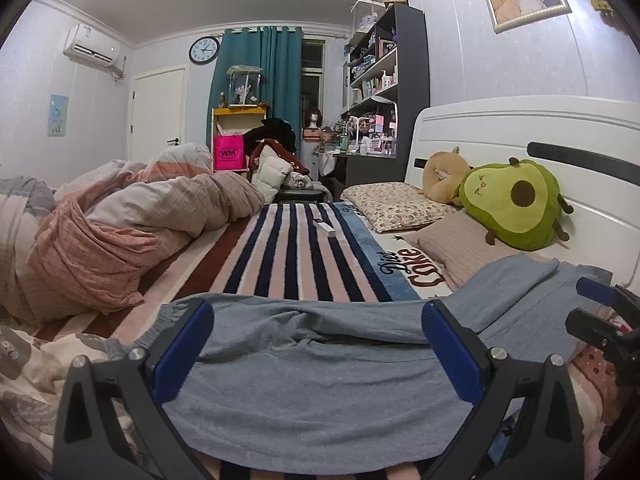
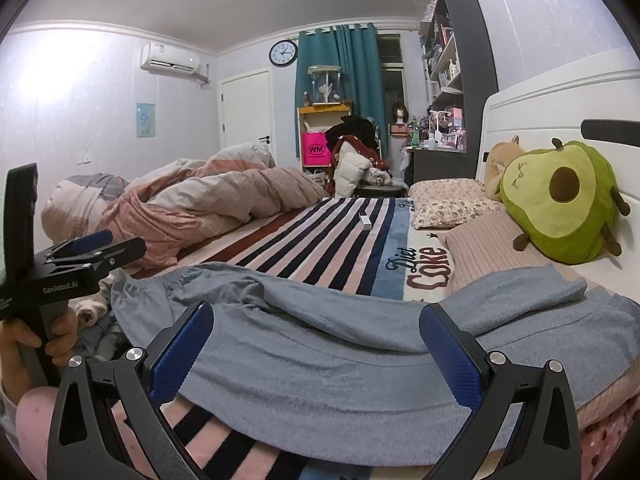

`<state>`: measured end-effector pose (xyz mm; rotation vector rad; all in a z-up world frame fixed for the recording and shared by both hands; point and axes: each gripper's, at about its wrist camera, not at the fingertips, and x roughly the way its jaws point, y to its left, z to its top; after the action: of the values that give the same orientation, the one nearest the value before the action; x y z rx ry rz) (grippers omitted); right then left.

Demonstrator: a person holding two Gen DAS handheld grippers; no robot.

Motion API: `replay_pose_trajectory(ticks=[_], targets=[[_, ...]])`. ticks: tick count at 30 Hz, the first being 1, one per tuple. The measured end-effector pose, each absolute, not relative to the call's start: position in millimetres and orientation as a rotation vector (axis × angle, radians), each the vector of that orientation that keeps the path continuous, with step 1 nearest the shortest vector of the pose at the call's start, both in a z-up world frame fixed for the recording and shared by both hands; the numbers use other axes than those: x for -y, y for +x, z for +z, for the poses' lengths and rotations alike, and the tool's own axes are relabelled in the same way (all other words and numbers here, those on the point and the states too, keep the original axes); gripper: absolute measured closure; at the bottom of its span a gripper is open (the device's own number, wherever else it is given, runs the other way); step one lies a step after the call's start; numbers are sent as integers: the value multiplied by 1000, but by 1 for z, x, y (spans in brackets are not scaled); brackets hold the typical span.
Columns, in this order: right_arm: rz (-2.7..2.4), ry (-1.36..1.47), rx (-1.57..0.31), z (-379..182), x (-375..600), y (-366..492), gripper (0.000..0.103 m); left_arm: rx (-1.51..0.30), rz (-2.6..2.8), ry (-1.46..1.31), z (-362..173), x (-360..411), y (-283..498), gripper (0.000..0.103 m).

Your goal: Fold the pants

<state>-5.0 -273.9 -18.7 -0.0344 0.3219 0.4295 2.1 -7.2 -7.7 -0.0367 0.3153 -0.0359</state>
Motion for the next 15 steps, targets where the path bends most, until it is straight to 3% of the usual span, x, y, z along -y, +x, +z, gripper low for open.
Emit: replay_pose_trajectory(ticks=[15], targets=[[421,-21,-325,-19,279,-8,0,-313,-27,-12,-4,16,-1,1]])
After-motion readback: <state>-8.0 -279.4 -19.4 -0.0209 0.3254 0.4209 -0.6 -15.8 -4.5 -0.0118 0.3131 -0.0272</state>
